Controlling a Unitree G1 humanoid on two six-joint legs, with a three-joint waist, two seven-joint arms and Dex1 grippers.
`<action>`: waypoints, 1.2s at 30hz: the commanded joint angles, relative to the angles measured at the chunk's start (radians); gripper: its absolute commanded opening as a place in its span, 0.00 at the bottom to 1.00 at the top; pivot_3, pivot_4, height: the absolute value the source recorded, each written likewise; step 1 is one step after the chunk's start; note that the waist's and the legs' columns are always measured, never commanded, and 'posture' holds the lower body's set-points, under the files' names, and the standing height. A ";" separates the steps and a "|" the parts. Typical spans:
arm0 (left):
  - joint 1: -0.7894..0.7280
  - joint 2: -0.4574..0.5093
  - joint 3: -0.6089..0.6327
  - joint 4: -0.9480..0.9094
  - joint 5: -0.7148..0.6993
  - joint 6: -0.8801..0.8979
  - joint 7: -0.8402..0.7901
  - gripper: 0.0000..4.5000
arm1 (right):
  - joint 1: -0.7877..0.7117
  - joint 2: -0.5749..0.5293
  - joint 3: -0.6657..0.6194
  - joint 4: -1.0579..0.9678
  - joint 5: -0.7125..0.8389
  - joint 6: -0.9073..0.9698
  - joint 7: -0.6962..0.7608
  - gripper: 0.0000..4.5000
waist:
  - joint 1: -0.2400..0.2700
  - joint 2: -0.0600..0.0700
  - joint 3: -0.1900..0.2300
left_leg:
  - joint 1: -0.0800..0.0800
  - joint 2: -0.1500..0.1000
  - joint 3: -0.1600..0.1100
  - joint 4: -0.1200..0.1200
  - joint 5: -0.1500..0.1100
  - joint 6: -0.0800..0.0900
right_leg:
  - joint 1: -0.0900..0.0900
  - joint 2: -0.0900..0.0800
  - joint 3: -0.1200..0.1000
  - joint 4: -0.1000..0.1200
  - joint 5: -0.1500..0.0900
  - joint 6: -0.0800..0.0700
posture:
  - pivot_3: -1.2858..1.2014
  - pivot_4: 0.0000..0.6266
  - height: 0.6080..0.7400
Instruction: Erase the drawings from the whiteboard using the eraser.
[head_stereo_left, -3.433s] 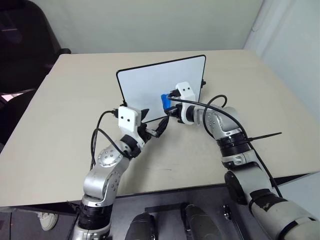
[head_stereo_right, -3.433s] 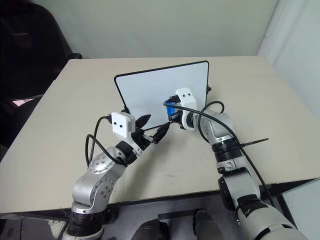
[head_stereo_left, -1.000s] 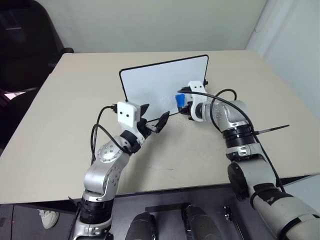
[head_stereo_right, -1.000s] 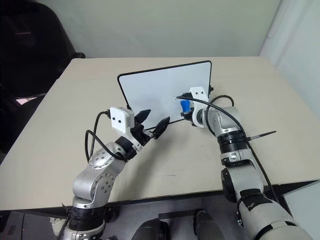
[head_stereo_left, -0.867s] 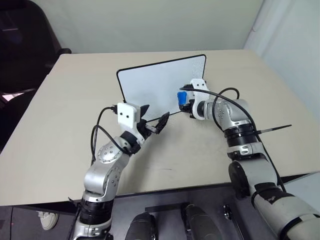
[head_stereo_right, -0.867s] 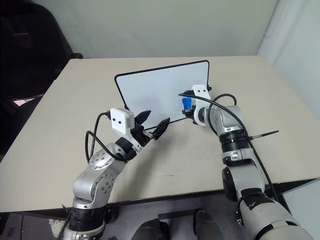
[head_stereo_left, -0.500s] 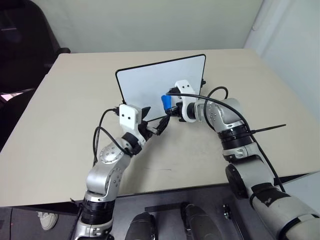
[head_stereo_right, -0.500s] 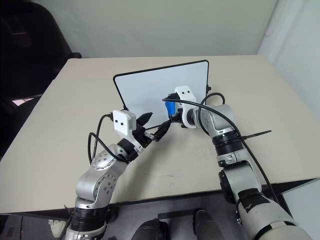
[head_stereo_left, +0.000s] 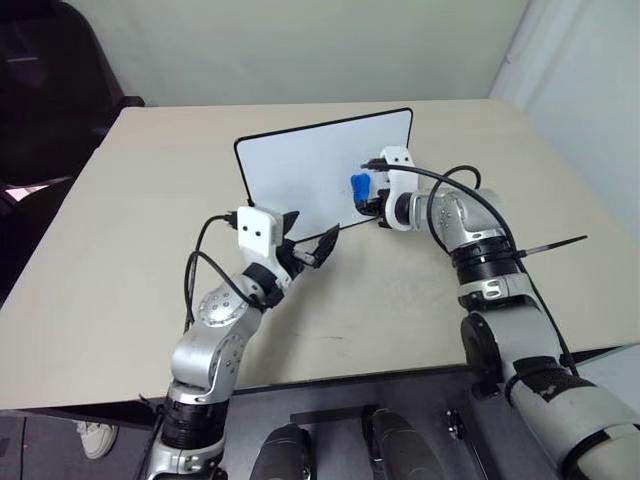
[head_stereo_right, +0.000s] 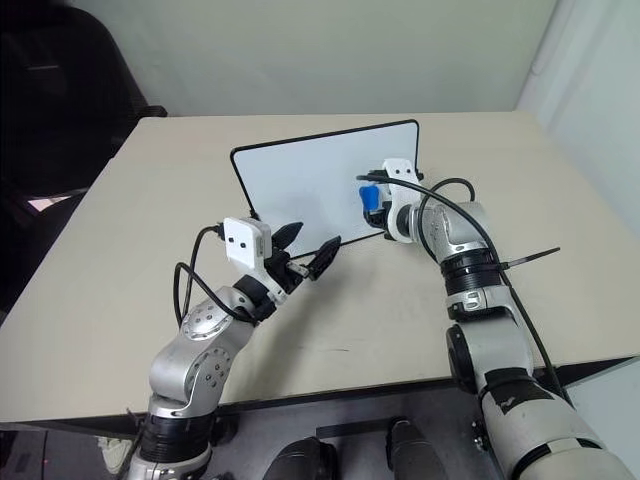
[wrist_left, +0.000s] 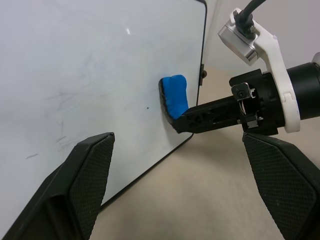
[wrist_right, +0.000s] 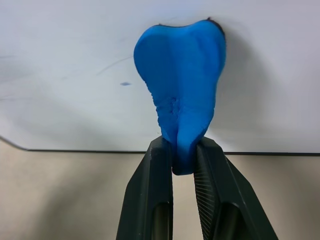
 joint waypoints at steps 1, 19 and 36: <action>-0.012 0.004 0.012 -0.026 -0.006 -0.013 -0.006 1.00 | -0.036 -0.019 -0.029 0.015 -0.019 -0.041 -0.037 0.08 | 0.001 0.000 0.000 | 0.000 0.000 0.000 0.000 0.000 0.000 | 0.000 0.000 0.000 0.000 0.000 0.000 | 0.52 0.24 1.00; -0.015 0.001 0.014 -0.070 -0.001 0.021 0.034 1.00 | 0.066 0.106 0.128 -0.243 0.020 0.081 0.088 0.08 | -0.008 0.000 0.000 | 0.000 0.000 -0.001 -0.001 0.001 -0.001 | -0.001 0.001 -0.001 -0.002 0.000 0.000 | 0.52 0.24 1.00; -0.006 0.003 0.023 -0.045 0.005 0.001 0.012 1.00 | 0.025 -0.009 0.006 -0.078 -0.020 -0.027 0.012 0.08 | 0.000 0.000 0.000 | 0.000 0.000 0.000 0.000 0.001 -0.001 | 0.000 0.000 -0.001 -0.002 0.000 0.000 | 0.52 0.24 1.00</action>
